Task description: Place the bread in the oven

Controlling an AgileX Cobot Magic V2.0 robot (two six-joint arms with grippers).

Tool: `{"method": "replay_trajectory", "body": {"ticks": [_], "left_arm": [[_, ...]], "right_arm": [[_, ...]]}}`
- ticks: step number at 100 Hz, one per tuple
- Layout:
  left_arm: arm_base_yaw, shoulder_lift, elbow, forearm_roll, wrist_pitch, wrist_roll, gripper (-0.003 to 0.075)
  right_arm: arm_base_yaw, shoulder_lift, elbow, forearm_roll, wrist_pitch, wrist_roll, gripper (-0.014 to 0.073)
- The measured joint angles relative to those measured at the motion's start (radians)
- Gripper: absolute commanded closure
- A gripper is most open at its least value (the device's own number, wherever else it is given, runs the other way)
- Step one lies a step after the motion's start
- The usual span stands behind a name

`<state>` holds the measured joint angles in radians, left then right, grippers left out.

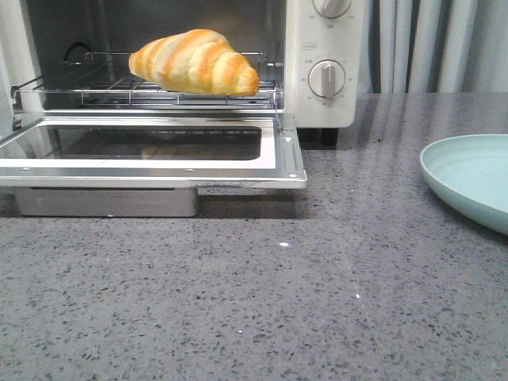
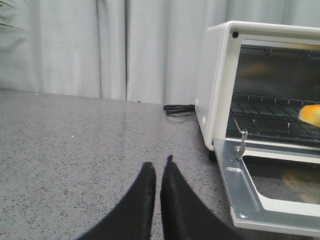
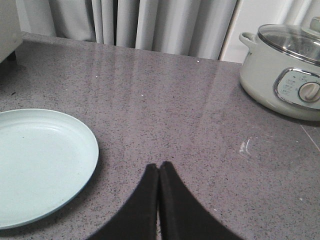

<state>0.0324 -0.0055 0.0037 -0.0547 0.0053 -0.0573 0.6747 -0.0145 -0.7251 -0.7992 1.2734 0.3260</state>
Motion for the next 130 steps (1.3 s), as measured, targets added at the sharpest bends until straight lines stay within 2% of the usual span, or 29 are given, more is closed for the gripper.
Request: {"method": "replay_trajectory", "body": {"ticks": [122,130], "left_arm": [[0.0,0.0,0.0,0.0,-0.005,0.0,0.074],[0.0,0.0,0.0,0.0,0.0,0.0,0.074]], "right_arm": [[0.0,0.0,0.014,0.005,0.0,0.002,0.0644],[0.0,0.0,0.055,0.028,-0.071,0.002,0.0644]]}}
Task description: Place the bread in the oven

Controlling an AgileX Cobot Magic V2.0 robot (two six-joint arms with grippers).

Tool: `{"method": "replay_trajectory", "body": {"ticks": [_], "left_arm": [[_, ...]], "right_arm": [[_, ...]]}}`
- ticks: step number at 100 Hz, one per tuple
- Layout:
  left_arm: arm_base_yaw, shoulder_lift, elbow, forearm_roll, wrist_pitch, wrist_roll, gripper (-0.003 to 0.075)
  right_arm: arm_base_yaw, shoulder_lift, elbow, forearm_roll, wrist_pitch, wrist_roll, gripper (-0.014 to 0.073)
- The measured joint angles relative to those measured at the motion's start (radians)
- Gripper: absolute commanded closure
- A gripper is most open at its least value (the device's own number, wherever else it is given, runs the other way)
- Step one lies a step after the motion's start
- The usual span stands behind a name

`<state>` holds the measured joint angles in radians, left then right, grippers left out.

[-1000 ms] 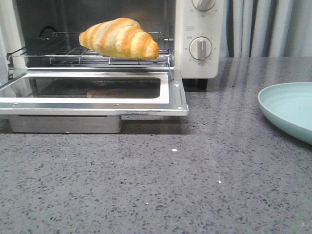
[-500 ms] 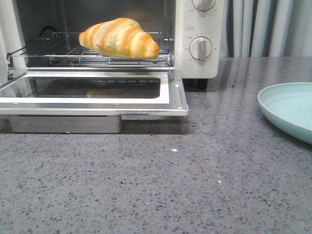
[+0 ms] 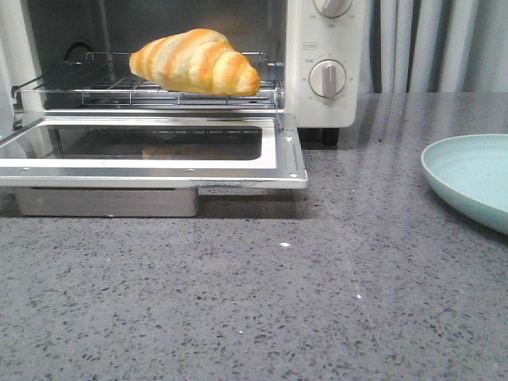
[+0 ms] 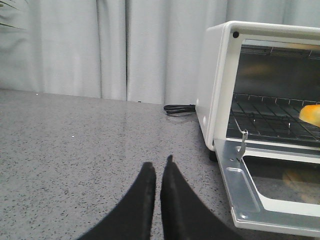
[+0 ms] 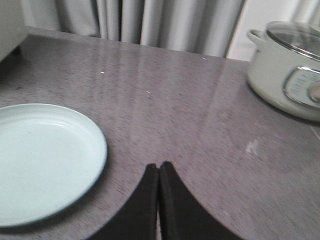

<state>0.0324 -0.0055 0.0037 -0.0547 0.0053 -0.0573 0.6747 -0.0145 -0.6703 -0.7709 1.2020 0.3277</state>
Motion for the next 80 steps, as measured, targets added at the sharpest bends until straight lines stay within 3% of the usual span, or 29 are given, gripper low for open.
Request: {"method": "replay_trajectory", "body": {"ticks": [23,53,65,80], "left_arm": [[0.0,0.0,0.0,0.0,-0.005,0.0,0.074],[0.0,0.0,0.0,0.0,-0.005,0.0,0.074],[0.0,0.0,0.0,0.0,0.0,0.0,0.074],[0.0,0.0,0.0,0.0,-0.005,0.0,0.074]], "right_arm": [[0.0,0.0,0.238,0.159,-0.542,0.0,0.0644],[0.0,0.0,0.609,0.503,-1.165,-0.036,0.0644],[0.0,0.0,0.685,0.603,-1.287,-0.065,0.0644],[0.0,0.0,0.687,0.671,-1.328,-0.122,0.0644]]}}
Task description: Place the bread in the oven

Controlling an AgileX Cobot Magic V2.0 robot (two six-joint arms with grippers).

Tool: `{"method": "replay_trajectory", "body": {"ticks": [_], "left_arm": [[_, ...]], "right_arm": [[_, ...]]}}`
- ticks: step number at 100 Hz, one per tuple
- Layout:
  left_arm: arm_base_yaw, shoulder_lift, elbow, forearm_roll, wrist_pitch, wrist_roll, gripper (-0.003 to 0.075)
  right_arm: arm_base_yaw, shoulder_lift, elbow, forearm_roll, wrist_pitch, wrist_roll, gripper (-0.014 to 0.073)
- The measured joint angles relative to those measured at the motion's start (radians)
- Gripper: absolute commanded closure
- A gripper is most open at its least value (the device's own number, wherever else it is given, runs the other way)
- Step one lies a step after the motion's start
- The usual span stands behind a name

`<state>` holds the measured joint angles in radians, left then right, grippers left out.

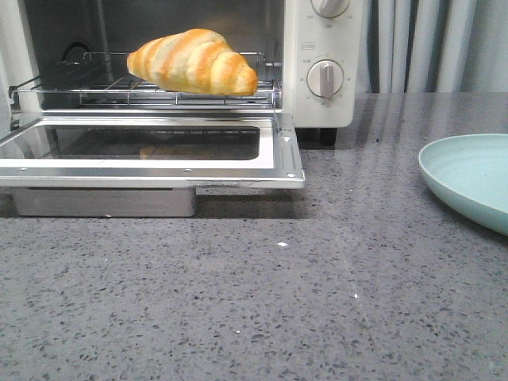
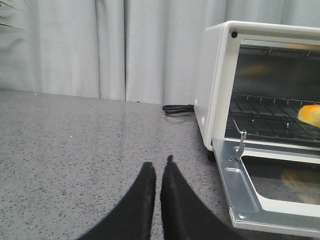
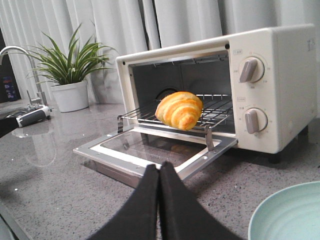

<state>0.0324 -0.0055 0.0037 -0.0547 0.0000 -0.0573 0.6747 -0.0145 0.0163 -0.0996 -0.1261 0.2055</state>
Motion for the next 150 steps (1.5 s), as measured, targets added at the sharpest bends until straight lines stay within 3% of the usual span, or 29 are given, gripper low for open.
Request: {"method": "replay_trajectory", "body": {"ticks": [23,61,84,117,150], "left_arm": [[0.0,0.0,0.0,0.0,0.0,0.0,0.074],[0.0,0.0,0.0,0.0,0.0,0.0,0.074],[0.0,0.0,0.0,0.0,0.0,0.0,0.074],[0.0,0.0,0.0,0.0,0.0,0.0,0.074],[0.0,0.0,0.0,0.0,0.0,0.0,0.074]], "right_arm": [[-0.058,0.0,0.0,0.037,-0.012,-0.076,0.0644],[-0.462,0.0,0.0,0.1,0.005,-0.121,0.0644],[-0.615,0.0,0.0,0.1,0.039,-0.166,0.0644],[-0.732,0.0,0.0,0.111,0.059,-0.184,0.0644],[-0.741,0.0,0.0,0.115,0.07,-0.247,0.0644]]}}
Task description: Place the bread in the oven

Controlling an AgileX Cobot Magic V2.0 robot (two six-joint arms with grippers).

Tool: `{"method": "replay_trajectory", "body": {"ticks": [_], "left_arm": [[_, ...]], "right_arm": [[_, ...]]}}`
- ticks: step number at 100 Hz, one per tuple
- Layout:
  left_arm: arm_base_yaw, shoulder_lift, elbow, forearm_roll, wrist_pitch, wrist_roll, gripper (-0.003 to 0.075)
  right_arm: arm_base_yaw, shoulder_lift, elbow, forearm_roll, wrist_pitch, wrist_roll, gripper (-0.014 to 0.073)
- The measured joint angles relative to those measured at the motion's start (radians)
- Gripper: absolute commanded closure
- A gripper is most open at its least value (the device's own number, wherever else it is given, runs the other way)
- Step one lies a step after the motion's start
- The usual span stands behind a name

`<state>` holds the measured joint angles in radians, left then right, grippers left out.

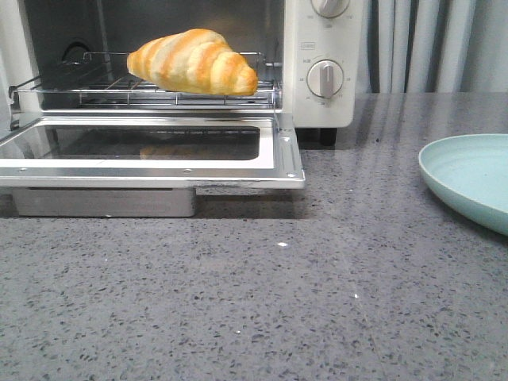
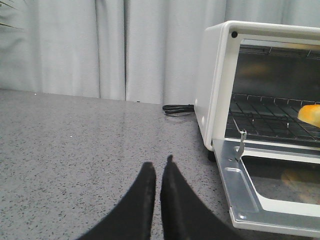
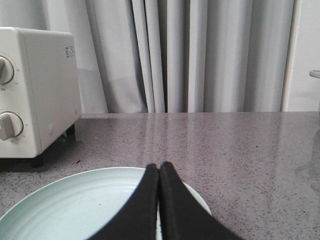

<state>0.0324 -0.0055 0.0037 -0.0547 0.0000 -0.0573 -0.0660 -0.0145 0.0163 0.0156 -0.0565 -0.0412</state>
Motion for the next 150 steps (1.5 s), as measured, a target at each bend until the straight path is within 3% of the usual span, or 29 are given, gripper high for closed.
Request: {"method": "replay_trajectory", "body": {"ticks": [150], "left_arm": [[0.0,0.0,0.0,0.0,0.0,0.0,0.074]], "right_arm": [[0.0,0.0,0.0,0.023,0.039,-0.03,0.0644]]}}
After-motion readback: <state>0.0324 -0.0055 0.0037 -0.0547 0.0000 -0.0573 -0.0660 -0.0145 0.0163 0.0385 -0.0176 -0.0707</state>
